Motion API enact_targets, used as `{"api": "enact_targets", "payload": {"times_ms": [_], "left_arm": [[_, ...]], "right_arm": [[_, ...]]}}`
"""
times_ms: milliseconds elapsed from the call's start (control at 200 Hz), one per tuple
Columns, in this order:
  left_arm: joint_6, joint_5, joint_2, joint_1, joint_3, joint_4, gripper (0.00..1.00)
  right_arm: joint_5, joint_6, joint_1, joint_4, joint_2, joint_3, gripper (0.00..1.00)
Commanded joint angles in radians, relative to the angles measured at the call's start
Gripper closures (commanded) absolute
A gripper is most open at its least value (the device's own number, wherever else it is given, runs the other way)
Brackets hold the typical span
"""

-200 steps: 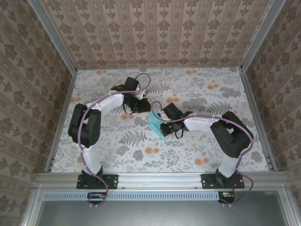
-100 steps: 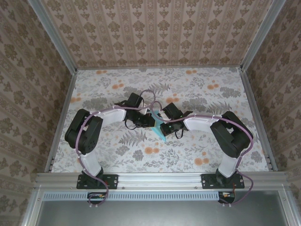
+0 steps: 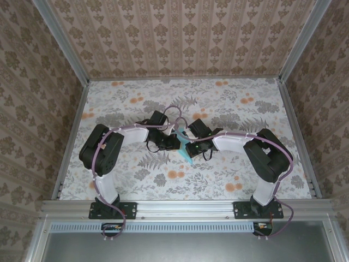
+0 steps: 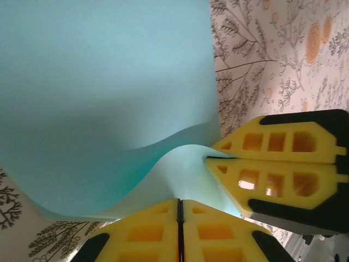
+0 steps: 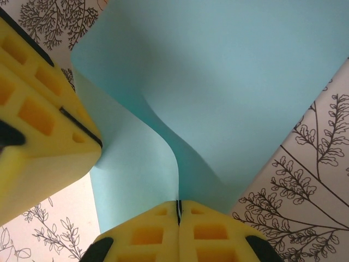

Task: Fold a paper plane with a square sheet of paper (fold left side to right side)
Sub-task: Third fold the triangle at the center of the table.

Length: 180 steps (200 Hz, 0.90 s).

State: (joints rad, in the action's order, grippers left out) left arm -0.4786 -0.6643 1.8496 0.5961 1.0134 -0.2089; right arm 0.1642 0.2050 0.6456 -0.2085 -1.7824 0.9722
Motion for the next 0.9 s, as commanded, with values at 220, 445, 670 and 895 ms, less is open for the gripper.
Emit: {"api": "enact_targets", "payload": {"times_ms": [220, 445, 670, 895], "left_arm": [[0.01, 0.072, 0.033, 0.005, -0.016, -0.041, 0.91], [0.016, 0.088, 0.035, 0.004, -0.021, -0.055, 0.91], [0.013, 0.113, 0.061, 0.004, -0.022, -0.061, 0.92], [0.015, 0.145, 0.08, 0.004, -0.019, -0.091, 0.92]], "right_arm": [[-0.011, -0.021, -0.001, -0.066, -0.029, 0.008, 1.0], [-0.014, -0.021, -0.001, -0.068, -0.032, 0.012, 1.0], [0.003, -0.005, -0.004, -0.054, -0.026, 0.016, 1.0], [0.03, 0.055, -0.037, -0.043, 0.016, 0.039, 0.89]]}}
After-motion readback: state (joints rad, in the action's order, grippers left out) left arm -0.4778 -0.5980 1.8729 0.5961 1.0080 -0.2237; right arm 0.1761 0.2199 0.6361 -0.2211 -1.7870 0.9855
